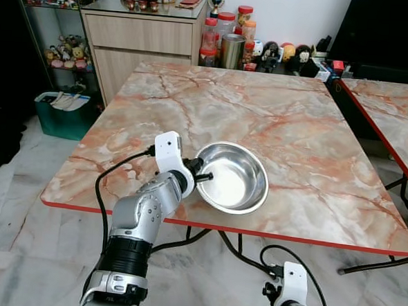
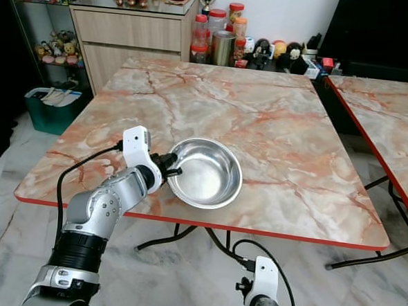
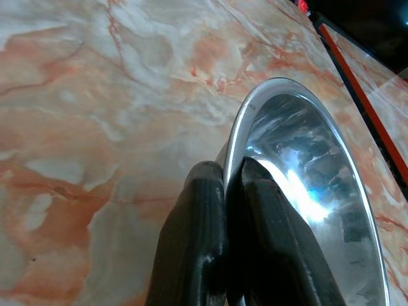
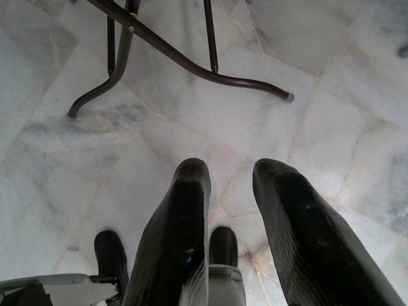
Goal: Setting the table
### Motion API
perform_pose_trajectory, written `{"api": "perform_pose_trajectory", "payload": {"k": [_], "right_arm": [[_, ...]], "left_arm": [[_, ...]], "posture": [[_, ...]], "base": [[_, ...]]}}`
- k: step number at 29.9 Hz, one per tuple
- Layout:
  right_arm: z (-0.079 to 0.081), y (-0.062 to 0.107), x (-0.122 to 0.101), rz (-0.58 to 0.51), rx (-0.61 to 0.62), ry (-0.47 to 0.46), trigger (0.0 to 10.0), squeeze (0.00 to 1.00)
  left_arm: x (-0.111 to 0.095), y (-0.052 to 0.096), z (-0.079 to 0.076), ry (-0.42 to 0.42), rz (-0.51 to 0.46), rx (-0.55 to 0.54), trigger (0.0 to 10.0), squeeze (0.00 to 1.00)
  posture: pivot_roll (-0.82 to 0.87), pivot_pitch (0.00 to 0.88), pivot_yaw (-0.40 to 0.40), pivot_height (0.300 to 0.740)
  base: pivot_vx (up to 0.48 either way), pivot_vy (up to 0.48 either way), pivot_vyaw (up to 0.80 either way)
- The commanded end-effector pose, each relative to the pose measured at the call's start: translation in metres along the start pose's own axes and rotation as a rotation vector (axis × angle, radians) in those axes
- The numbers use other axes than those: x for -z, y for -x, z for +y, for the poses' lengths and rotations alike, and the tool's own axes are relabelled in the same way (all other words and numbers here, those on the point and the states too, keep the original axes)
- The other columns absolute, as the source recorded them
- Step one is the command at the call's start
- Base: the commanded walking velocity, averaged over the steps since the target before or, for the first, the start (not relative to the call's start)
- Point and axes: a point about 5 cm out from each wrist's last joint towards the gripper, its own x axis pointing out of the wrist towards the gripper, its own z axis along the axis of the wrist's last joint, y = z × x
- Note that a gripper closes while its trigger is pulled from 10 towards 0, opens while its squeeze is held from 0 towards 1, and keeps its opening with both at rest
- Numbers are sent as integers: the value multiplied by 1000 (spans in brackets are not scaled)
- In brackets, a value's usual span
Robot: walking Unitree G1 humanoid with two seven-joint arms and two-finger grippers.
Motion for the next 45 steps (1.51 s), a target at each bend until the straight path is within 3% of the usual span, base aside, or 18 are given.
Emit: {"api": "perform_pose_trajectory", "payload": {"k": [1,4,5,6,7,9,10,13,18,19,22,35,40,43,45], "right_arm": [[-2,0,-2,1,-3,12,10000,0],[-2,0,-2,6,-7,27,10000,0],[-2,0,-2,31,-7,89,10000,0],[-2,0,-2,31,-7,89,10000,0],[-5,-1,-2,84,0,244,10000,0],[-5,-1,-2,84,0,244,10000,0],[-6,-1,-1,119,-3,293,10000,0],[-7,0,4,171,3,275,10000,0],[-8,0,1,221,-27,462,10000,0],[-8,0,1,225,-26,467,10000,0],[-10,1,6,253,16,367,10000,0],[-9,1,7,236,42,272,10000,0],[-9,1,7,226,35,253,10000,0],[-8,1,7,222,31,247,10000,0],[-8,1,6,221,31,245,10000,0]], "left_arm": [[-7,1,-8,-2,-23,24,10000,0],[-8,1,-8,-2,-26,20,10000,0],[-8,2,-8,-2,-25,19,10000,0],[-8,2,-8,-2,-25,19,10000,0],[-8,2,-8,-2,-26,19,10000,0],[-8,2,-8,-2,-26,19,10000,0],[-8,2,-8,-2,-27,18,10000,0],[-11,2,-7,0,-34,17,10000,0],[-15,3,-7,-23,-54,22,10000,0],[-16,3,-7,-21,-56,21,10000,0],[-19,4,-4,-24,-74,13,10000,0],[-32,5,6,-14,-99,7,10000,0],[-18,0,-3,80,-21,46,10000,0],[-15,-5,-20,54,-22,90,10000,0],[-16,-6,-21,54,-26,94,10000,0]], "posture": [[72,0,-38,728],[71,0,-39,728],[71,0,-39,728],[71,0,-39,728],[71,0,-39,728],[71,0,-39,728],[72,0,-41,728],[73,0,-41,728],[76,0,-43,728],[76,0,-43,728],[72,0,-41,728],[74,0,-34,728],[74,0,-34,728],[77,0,-33,728],[71,0,-29,728]], "base": [[255,0,0],[255,0,0],[251,0,0],[251,0,0],[255,0,0],[255,0,0],[259,0,0],[255,0,0],[204,0,0],[0,0,0],[0,0,0],[0,0,0],[0,0,0],[0,0,0],[0,0,0]]}}
